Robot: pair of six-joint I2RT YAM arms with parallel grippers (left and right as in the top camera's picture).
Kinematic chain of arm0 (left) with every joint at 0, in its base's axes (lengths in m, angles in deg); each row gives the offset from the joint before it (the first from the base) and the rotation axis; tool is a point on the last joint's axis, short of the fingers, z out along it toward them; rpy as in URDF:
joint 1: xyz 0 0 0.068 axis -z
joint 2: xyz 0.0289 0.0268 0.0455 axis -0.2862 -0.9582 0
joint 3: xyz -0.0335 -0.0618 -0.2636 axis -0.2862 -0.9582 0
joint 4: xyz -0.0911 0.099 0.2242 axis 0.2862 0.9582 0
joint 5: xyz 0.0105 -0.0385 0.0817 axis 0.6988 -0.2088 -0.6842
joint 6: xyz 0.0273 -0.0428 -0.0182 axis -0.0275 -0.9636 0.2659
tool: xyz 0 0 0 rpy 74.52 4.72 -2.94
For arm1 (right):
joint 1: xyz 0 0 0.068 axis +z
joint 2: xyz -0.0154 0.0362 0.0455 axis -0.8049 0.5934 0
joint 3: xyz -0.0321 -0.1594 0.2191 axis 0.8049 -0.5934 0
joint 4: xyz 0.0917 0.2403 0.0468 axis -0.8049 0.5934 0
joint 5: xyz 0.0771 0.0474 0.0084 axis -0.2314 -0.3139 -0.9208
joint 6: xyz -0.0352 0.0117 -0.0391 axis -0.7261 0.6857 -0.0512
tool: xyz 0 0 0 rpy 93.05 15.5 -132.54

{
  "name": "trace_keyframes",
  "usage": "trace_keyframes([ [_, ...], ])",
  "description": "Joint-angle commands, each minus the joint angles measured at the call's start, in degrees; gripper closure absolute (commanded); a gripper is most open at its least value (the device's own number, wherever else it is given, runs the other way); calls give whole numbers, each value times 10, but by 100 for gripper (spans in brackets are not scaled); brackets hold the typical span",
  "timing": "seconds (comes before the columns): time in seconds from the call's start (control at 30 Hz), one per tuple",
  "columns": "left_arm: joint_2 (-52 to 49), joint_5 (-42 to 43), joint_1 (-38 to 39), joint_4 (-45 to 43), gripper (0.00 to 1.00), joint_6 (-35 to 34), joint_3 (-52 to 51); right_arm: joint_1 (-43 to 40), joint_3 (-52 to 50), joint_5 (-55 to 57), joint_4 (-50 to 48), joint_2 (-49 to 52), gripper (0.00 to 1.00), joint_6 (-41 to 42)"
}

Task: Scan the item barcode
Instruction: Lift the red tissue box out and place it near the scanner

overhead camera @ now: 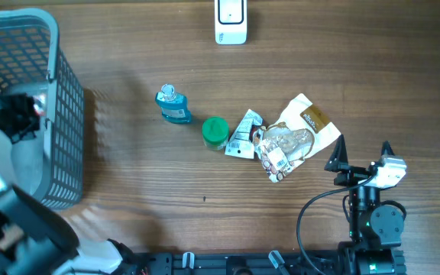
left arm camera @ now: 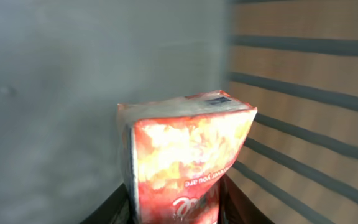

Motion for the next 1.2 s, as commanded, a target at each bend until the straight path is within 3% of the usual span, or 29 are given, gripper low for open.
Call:
trace_keyframes([
  [0.0,94,35,-1,13,67,1,42,-2,0,-9,-3,-2,0,-10],
  [0.33,295,123,3,39,68,1,66,-2,0,-9,-3,-2,0,-10],
  [0.5,351,158,52,96,68,2,66,-2,0,-9,-3,-2,0,-10],
  [0.8,325,96,295,155,63,6,66,-2,0,-9,-3,-2,0,-10],
  [1.17,146,-40,626,130,65,6,66,-2,0,-9,-3,-2,0,-10],
])
